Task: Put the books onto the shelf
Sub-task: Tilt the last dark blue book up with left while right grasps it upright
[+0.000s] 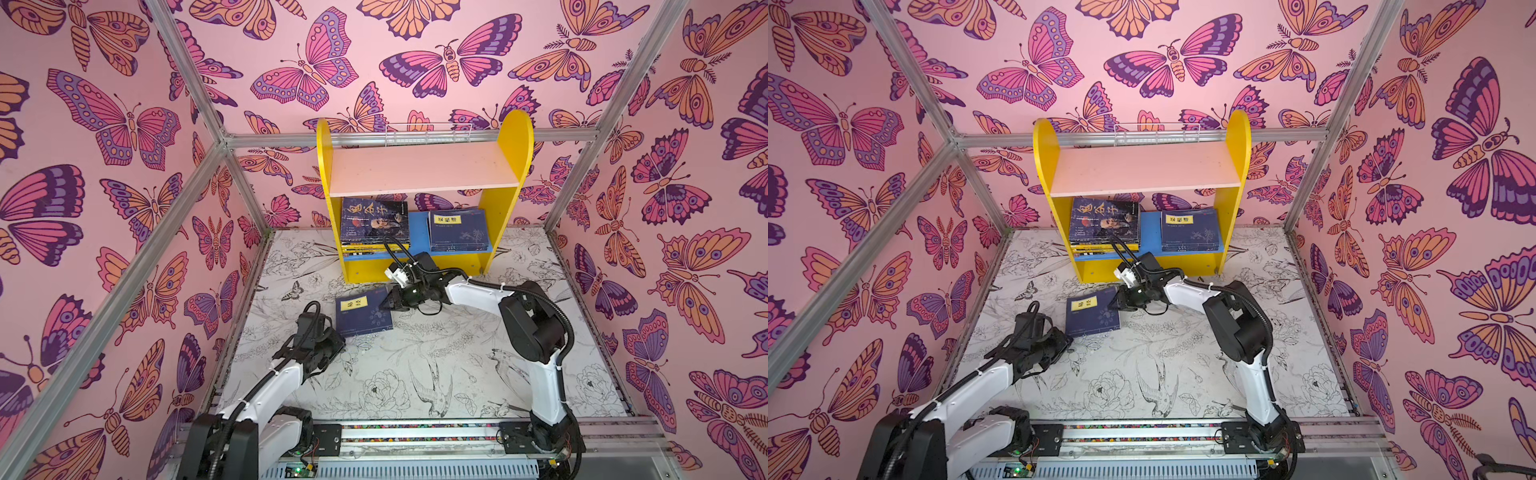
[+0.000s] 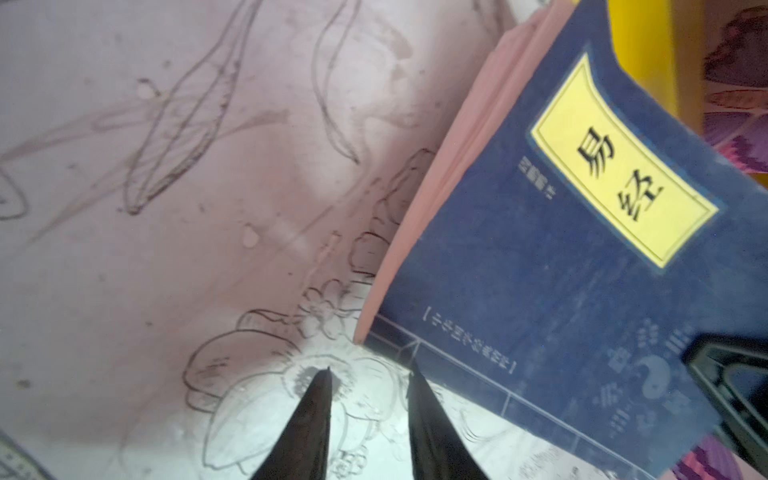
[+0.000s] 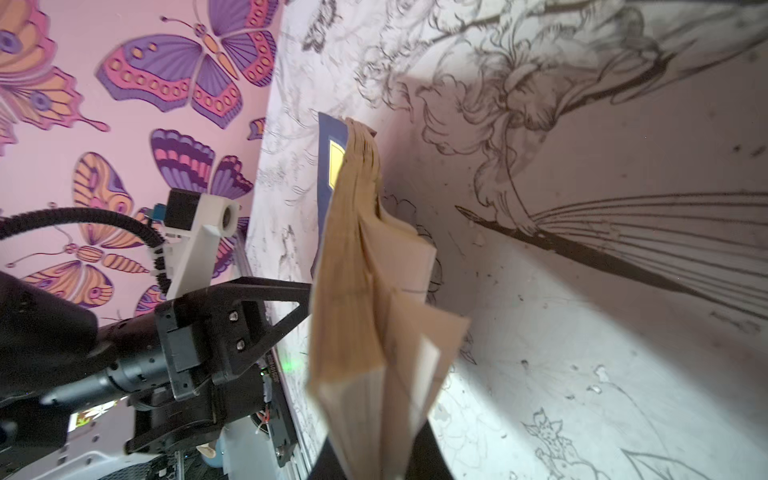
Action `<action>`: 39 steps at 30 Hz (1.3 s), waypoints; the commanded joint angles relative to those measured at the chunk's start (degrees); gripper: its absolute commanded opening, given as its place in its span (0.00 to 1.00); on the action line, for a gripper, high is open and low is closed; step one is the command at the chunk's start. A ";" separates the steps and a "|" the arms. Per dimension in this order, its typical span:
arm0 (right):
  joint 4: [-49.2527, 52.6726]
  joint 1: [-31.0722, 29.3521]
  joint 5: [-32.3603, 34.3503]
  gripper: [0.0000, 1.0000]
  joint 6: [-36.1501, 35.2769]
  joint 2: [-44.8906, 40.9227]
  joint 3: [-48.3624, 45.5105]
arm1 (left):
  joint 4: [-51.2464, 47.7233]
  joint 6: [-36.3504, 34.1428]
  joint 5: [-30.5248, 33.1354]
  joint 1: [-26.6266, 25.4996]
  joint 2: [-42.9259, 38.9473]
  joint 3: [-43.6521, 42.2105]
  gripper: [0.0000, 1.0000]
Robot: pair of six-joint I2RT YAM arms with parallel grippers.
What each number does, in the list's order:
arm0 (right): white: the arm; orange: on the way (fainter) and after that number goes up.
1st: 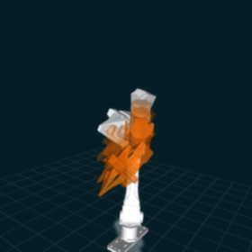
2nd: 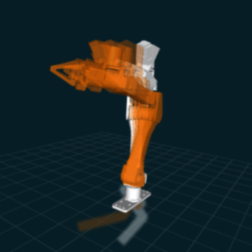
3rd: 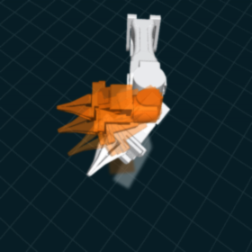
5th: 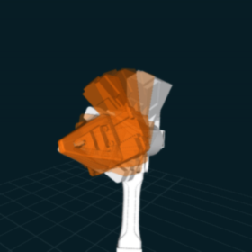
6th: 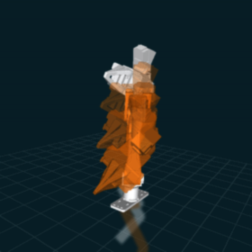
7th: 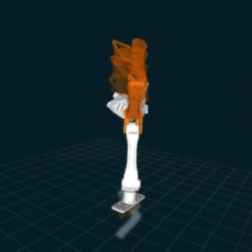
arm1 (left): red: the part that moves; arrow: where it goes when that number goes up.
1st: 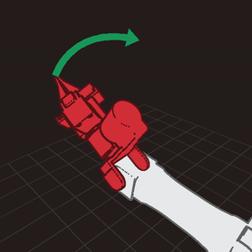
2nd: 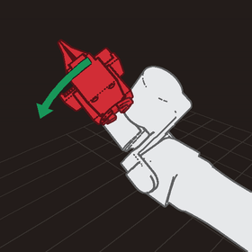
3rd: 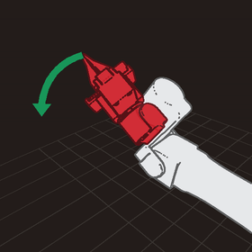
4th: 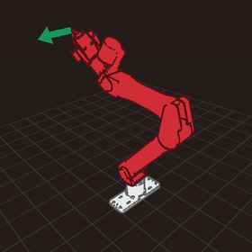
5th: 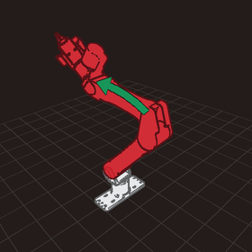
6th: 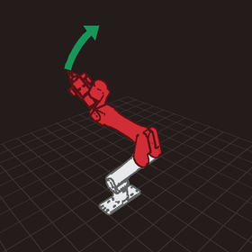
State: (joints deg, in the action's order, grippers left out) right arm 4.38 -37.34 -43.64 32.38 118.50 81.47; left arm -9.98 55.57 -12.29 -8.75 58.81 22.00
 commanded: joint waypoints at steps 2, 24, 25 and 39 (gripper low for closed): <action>-7.91 4.32 -7.36 0.00 2.99 -6.61 -3.97 | -0.46 -1.33 -7.96 3.25 -7.31 2.99 0.46; -13.01 4.92 -22.19 0.00 3.38 -15.60 -11.84 | 16.09 -3.89 -32.00 4.09 -5.71 8.65 0.53; -13.22 4.91 -22.19 0.00 3.69 -15.33 -11.93 | 16.70 -3.89 -32.63 3.73 -5.67 8.67 0.47; -13.36 13.85 -6.93 0.54 6.50 -23.06 -17.42 | 20.27 -2.43 -26.59 1.51 -9.26 10.11 0.00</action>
State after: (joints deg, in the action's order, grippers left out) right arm -5.39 -25.26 -55.02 37.71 98.56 65.63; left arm 6.39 51.75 -40.62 -7.11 51.27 30.81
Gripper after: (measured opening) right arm 0.519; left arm 0.108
